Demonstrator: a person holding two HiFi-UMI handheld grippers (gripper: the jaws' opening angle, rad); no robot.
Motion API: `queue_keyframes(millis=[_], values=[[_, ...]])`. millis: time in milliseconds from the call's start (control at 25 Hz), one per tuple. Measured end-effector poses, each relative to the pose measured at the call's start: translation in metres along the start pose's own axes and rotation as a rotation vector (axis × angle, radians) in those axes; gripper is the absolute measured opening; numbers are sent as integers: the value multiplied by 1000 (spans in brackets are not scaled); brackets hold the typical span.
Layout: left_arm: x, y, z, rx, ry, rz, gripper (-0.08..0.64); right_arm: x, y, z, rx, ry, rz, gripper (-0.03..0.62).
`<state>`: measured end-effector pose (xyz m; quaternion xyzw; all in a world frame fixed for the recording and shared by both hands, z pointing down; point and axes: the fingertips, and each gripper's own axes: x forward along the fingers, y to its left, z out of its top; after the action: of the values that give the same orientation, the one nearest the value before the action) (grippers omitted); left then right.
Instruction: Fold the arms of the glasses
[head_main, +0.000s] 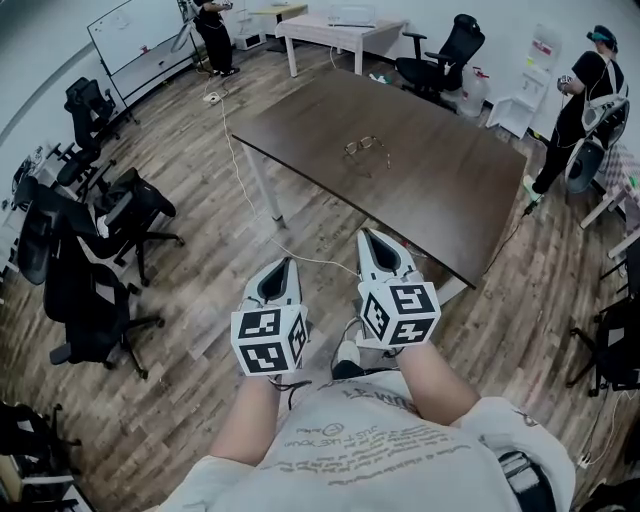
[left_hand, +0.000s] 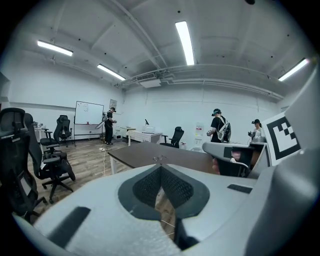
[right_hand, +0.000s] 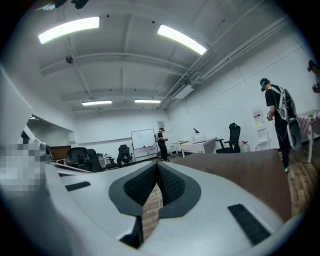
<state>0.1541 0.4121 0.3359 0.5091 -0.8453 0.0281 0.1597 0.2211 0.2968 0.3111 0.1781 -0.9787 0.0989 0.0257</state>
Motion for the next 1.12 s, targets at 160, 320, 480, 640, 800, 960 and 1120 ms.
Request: queue_keyframes(millis=[160, 320, 480, 640, 800, 960, 1120], values=[[38, 11, 4, -12, 29, -18, 12, 33, -18, 0, 2, 23, -23, 15], [77, 16, 10, -19, 49, -38, 12, 63, -41, 1, 5, 39, -48, 15], [116, 16, 19, -10, 64, -71, 12, 90, -66, 7, 3, 39, -83, 14], [152, 13, 27, -13, 74, -98, 14, 111, -90, 9, -9, 49, -106, 15], [174, 9, 31, -19, 80, -128, 12, 125, -112, 13, -23, 63, -137, 15], [193, 6, 29, -31, 96, -156, 12, 131, -124, 12, -45, 78, -155, 15], [217, 6, 36, -26, 96, -187, 12, 145, -137, 10, -51, 90, -182, 15]])
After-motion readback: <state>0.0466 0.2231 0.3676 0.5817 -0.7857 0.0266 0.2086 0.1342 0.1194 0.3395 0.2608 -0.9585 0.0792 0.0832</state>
